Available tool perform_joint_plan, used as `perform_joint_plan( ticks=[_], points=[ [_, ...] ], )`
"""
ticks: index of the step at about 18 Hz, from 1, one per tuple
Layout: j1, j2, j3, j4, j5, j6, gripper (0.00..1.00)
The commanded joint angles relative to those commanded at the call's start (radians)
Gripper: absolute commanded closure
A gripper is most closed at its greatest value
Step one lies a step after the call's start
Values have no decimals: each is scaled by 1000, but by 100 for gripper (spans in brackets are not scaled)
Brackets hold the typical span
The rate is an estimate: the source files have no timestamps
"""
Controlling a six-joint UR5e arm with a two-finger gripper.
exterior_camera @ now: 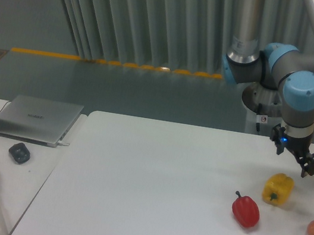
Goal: Place the yellow pepper in a basket
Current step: 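Move the gripper over the yellow pepper and lower it, then close the gripper on the yellow pepper's stem end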
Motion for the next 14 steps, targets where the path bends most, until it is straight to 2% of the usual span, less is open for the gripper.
perform_joint_plan(
  ticks=[3,7,14],
  points=[
    [6,-18,0,49,-8,-111,0],
    [5,-34,0,51,-8,-177,0],
    [-17,-49,2,49,-6,-195,0]
  ],
)
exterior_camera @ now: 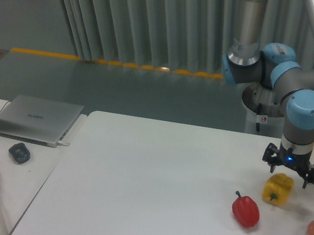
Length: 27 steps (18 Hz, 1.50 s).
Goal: Place the yellow pepper in a basket
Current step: 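Close the gripper on the yellow pepper's stem end, then lift the yellow pepper and carry it away from the table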
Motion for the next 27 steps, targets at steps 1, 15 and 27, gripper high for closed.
perform_joint_plan(
  ticks=[1,15,27],
  points=[
    [-5,-6,0,0,-2,-2,0],
    [-35,-89,40,15,8,-26,33],
    [4,3,54,6,23,46,70]
  ],
)
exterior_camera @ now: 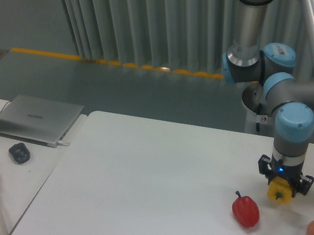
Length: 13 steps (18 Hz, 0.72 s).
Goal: Place the yellow pepper in a basket
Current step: 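Lift the yellow pepper and carry it away from the table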
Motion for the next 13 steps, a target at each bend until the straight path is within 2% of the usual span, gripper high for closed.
perform_joint_plan(
  ticks=[3,7,11,13],
  points=[
    [86,58,5,-41,-2,121,70],
    [256,111,28,-75,-3,417,70],
    [423,108,63,-74,-5,668,70],
    [506,83,83,-65,-8,785,70]
  ],
)
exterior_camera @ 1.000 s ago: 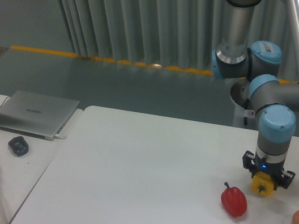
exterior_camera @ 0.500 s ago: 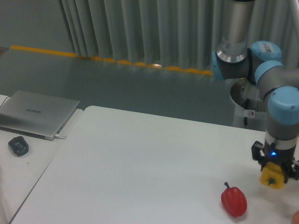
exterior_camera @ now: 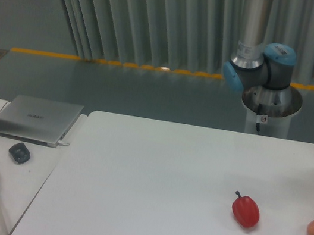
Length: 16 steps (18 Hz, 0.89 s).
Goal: Place the yellow pepper in a basket
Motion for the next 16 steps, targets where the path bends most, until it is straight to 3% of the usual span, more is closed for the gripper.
perform_joint_plan(
  ticks=[5,9,11,13,15,16],
  points=[
    [132,-60,45,6,-6,211,70],
    [132,-86,37,46,-6,226,69],
    [131,-91,32,46,-8,228,56],
    [132,-92,28,49,-8,228,49],
    [135,-91,28,49,-21,228,30],
    [135,-89,28,51,-29,228,26]
  ],
)
